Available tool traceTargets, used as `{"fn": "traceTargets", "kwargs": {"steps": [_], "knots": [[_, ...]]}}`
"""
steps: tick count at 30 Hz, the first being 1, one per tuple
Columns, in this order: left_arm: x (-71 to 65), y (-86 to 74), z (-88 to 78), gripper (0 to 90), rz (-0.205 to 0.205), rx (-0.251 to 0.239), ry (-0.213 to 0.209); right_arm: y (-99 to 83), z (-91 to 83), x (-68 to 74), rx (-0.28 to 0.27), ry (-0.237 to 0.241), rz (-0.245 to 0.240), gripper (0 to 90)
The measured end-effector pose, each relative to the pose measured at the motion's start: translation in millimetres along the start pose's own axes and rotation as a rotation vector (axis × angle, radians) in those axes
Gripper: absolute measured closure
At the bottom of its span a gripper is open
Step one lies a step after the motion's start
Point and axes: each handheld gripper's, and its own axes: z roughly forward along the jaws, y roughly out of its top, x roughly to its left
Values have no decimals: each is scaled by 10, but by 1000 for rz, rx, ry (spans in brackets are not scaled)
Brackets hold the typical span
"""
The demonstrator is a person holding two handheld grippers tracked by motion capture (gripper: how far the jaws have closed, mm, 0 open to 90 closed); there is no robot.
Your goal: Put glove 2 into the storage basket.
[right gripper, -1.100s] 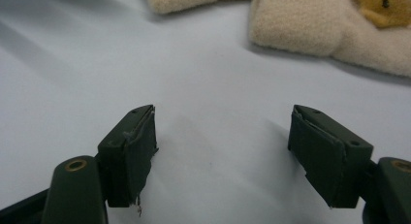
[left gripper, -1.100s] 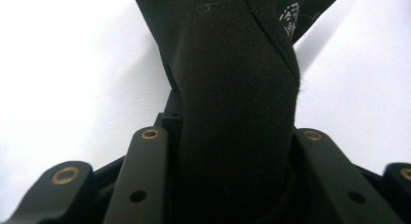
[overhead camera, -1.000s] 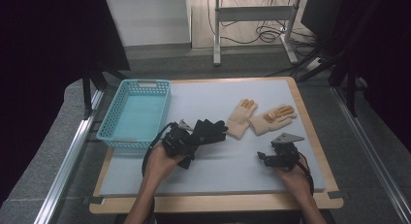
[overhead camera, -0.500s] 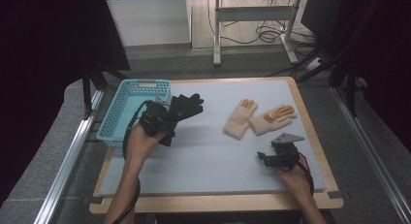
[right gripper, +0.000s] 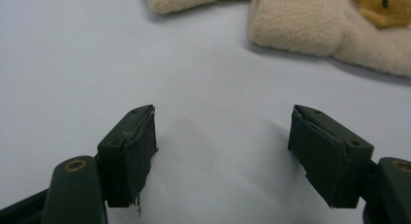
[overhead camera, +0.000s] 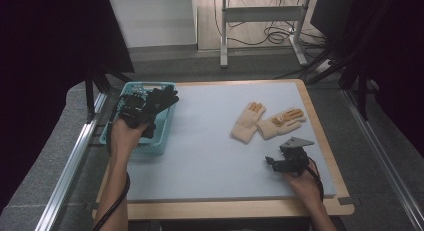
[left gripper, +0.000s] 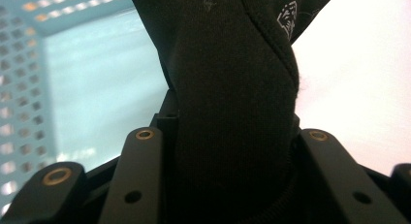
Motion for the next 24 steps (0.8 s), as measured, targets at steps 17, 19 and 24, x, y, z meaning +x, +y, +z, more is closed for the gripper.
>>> {"fn": "traceTargets", "kwargs": {"steps": [17, 19, 24], "knots": [[594, -28, 537, 599, -150, 158, 140, 0, 0, 0, 0, 0, 1, 252], [609, -22, 576, 597, -147, 181, 157, 0, 0, 0, -1, 0, 1, 252], [712, 6, 717, 589, -162, 270, 221, 0, 1, -1, -1, 0, 1, 252]]}}
